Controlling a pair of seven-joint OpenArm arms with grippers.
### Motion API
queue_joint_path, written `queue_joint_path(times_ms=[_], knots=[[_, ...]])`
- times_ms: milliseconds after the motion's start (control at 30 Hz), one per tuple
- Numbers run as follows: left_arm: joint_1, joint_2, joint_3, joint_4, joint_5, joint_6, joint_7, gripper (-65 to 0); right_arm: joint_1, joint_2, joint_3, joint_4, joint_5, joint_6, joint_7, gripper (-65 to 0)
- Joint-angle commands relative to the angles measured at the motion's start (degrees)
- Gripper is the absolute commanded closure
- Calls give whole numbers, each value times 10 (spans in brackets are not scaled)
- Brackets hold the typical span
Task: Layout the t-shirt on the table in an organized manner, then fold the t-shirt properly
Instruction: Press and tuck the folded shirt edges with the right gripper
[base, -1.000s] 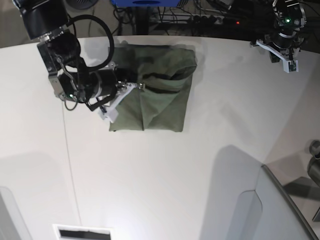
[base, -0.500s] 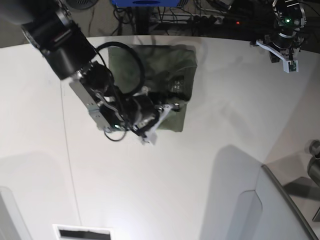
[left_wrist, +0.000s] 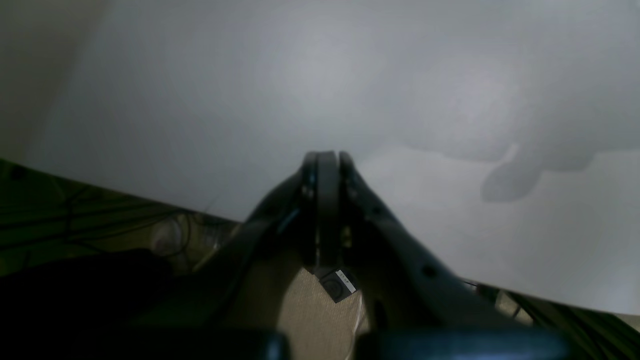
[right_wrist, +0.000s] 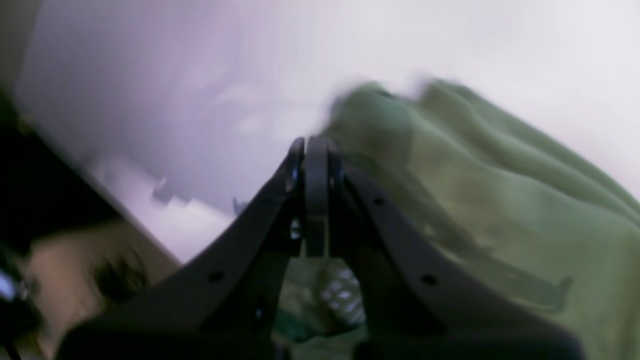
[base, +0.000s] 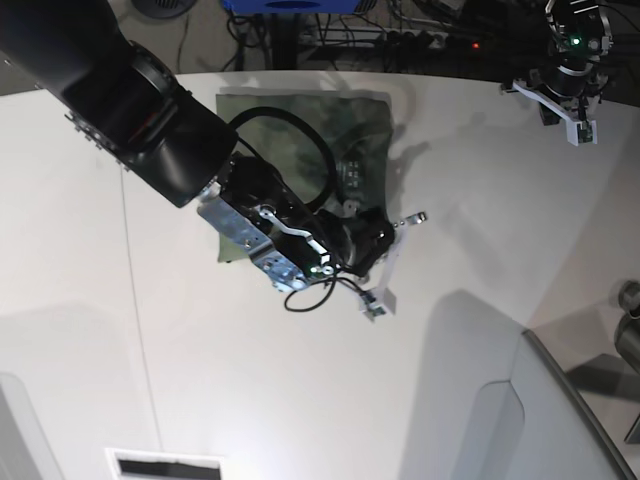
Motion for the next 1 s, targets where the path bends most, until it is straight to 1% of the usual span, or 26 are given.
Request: queue_joint_path(times_ms=[0, 100, 133, 167, 200, 300, 333, 400, 533, 633, 767, 833, 967], knots=[[4, -7, -2, 8, -2, 1, -12, 0, 25, -3, 7, 9, 2, -3, -1, 0], [3, -7, -2, 1, -2, 1, -12, 0, 28, -3, 7, 24, 1, -4, -47, 0], [2, -7, -3, -6, -2, 1, -12, 0, 27, 1, 8, 37, 0, -4, -58, 0], [-2, -7, -3, -9, -2, 1, -12, 0, 25, 15, 8, 51, 1, -5, -65, 0], [-7, -7, -3, -14, -2, 1, -12, 0, 18, 34, 15, 70, 4, -14, -67, 0], [-11, -7, -1, -26, -2, 1, -12, 0, -23, 75, 88, 125, 1, -70, -71, 0], [-12, -7, 0, -28, -2, 1, -12, 0, -38, 90, 112, 139, 1, -84, -71, 0], [-13, -6, 1, -28, -2, 1, -12, 0, -55, 108, 141, 147, 0, -84, -71, 0], [-14, -7, 33, -23, -2, 1, -12, 0, -59, 140, 152, 131, -1, -84, -68, 0], [-14, -7, 46, -23, -2, 1, -12, 0, -60, 155, 153, 102, -1, -84, -61, 0], [-21, -7, 55, -28, -2, 2, -12, 0, -66, 170, 153, 77, -1, -78, -26, 0], [-21, -7, 57, -28, -2, 2, -12, 0, -67, 176, 153, 79, -1, -70, -23, 0], [-21, -7, 57, -28, -2, 2, -12, 0, -67, 189, 153, 107, 3, -69, -28, 0]])
